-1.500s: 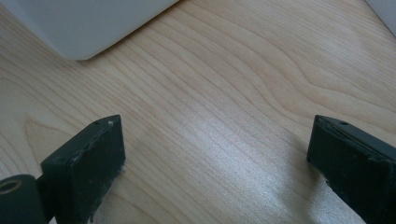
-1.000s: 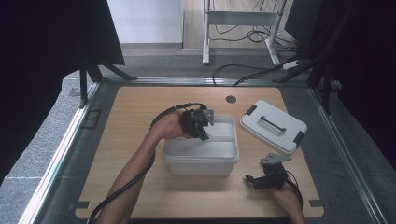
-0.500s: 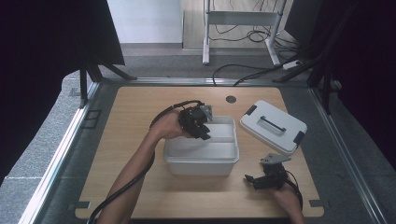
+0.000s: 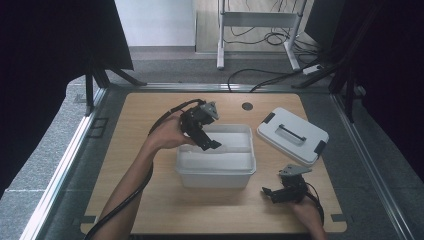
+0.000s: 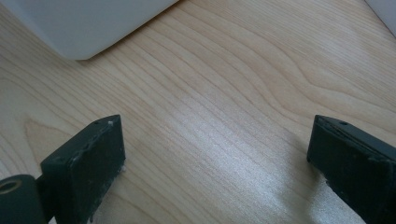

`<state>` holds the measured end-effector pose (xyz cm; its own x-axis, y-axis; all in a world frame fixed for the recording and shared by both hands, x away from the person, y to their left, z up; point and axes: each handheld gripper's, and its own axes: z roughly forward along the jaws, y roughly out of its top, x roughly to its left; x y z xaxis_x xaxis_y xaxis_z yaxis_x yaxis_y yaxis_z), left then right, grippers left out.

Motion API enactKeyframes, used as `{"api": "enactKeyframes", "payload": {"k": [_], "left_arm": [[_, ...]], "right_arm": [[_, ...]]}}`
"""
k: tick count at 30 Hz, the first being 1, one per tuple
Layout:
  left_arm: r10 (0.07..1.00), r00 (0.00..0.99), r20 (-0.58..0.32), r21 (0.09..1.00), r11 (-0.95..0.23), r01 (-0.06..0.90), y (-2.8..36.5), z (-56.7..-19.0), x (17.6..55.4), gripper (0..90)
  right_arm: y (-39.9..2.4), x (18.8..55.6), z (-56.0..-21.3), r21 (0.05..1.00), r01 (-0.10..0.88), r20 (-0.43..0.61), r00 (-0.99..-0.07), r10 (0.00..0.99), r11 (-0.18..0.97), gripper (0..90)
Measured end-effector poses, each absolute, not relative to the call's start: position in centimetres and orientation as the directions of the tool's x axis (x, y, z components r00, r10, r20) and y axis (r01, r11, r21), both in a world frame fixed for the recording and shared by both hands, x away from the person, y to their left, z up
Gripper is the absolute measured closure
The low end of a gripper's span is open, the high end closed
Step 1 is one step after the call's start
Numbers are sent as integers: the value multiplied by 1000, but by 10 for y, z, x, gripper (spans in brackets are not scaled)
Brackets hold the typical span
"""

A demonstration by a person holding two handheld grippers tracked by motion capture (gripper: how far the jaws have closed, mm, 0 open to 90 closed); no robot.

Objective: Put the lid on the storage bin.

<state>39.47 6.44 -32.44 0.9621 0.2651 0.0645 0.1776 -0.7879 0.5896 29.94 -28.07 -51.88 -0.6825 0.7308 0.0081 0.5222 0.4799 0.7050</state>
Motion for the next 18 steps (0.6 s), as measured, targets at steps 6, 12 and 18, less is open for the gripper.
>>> {"api": "enactKeyframes", "payload": {"k": [6, 12, 18], "left_arm": [[322, 941, 102, 570, -795, 210, 83, -321, 390, 0], [386, 917, 103, 594, -763, 254, 111, -320, 385, 0], [440, 891, 116, 611, -738, 285, 138, -318, 377, 0]], "right_arm": [[-281, 299, -519, 705, 522, 8, -682, 731, 480, 37], [-281, 299, -519, 705, 523, 8, -682, 731, 480, 37], [-281, 299, -519, 703, 523, 9, -684, 730, 482, 34]]}}
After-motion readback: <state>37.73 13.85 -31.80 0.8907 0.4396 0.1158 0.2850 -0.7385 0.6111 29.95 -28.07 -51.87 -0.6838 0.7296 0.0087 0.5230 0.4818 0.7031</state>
